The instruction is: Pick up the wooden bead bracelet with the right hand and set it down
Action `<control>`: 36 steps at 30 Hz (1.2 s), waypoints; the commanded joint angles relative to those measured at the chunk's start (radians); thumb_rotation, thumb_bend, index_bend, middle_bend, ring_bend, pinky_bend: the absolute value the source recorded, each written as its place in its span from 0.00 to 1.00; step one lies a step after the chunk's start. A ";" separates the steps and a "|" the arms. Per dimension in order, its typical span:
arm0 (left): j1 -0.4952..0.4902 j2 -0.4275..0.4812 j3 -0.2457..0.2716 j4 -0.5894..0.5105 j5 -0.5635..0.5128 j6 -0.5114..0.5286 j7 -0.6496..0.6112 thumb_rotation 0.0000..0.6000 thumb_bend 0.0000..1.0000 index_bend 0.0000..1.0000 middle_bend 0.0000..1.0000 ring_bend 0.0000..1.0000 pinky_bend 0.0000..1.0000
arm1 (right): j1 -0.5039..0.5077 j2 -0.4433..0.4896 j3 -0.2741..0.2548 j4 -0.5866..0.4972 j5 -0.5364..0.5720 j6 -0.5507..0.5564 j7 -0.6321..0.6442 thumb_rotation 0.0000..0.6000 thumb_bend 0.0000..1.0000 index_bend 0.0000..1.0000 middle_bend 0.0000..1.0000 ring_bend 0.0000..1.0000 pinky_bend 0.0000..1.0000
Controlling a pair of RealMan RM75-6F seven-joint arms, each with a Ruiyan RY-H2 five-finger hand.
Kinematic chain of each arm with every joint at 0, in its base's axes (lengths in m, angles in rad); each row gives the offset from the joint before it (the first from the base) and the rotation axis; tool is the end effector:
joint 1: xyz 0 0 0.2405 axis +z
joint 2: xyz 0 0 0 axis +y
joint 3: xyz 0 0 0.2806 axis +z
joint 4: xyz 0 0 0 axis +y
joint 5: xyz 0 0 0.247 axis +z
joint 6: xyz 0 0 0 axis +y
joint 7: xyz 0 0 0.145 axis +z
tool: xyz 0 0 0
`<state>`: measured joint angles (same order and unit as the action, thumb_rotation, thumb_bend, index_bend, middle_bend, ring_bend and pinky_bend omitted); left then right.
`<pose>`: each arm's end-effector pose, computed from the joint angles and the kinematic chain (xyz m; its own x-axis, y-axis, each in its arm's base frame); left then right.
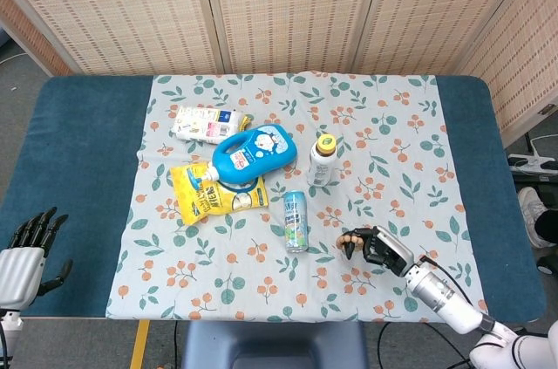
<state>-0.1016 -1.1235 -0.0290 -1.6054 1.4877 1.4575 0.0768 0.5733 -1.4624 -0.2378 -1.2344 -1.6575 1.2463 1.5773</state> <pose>-0.3505 0.1877 0.1292 0.4669 0.0427 0.8833 0.8843 -0.0145 -0.4667 -0.2972 -0.2716 -0.0232 -0.6747 -0.6240 0.3943 -0.6307 0.2098 -0.7471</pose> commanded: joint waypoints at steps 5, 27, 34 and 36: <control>-0.001 -0.003 0.002 -0.001 0.003 -0.003 0.010 1.00 0.40 0.10 0.00 0.00 0.13 | -0.041 0.003 0.098 0.188 0.158 -0.074 -0.415 1.00 1.00 0.63 0.60 0.29 0.28; -0.002 -0.001 0.005 -0.003 0.002 -0.008 0.009 1.00 0.40 0.10 0.00 0.00 0.13 | -0.049 -0.056 0.124 0.259 0.119 -0.168 -1.070 1.00 0.82 0.37 0.50 0.19 0.15; -0.005 -0.002 0.006 -0.004 0.001 -0.013 0.010 1.00 0.40 0.10 0.00 0.00 0.13 | -0.076 0.042 0.087 0.121 0.080 -0.151 -1.221 1.00 0.54 0.22 0.39 0.12 0.10; -0.006 -0.003 0.005 -0.004 0.001 -0.015 0.012 1.00 0.40 0.10 0.00 0.00 0.13 | -0.084 0.068 0.080 0.085 0.077 -0.154 -1.305 0.95 0.44 0.15 0.34 0.09 0.07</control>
<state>-0.1076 -1.1265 -0.0238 -1.6094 1.4887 1.4424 0.0883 0.5035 -1.4373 -0.1405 -1.0960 -1.5666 1.0925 0.3567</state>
